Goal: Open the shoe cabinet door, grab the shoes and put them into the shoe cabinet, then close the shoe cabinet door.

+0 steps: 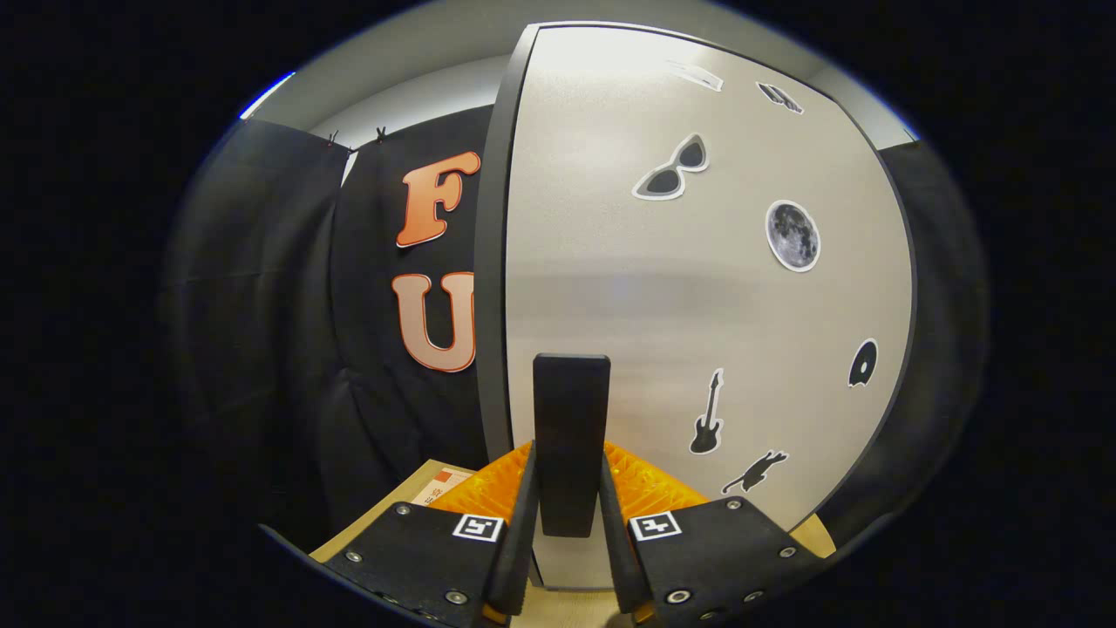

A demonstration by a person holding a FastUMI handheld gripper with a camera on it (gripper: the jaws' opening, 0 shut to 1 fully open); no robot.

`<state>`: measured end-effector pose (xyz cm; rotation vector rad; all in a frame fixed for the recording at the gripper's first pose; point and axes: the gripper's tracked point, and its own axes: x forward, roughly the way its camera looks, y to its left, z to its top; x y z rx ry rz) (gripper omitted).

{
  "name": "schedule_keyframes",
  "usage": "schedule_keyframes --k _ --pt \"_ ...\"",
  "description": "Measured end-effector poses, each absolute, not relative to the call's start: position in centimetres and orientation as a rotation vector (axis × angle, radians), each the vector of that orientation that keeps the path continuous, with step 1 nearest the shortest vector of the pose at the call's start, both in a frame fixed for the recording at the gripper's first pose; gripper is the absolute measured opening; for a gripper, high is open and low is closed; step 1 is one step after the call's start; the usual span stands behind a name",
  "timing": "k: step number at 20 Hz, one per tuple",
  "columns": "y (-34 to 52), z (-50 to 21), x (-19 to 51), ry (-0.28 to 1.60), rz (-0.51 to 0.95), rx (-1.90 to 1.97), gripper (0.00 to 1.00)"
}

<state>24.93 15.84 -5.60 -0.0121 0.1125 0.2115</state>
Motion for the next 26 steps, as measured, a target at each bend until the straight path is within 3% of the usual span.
schedule_keyframes --k 7,26 --pt "15.5 -5.6 24.3 0.13 0.178 0.02 0.32" --pt "10.0 -5.7 16.9 0.135 0.146 0.057 0.31"
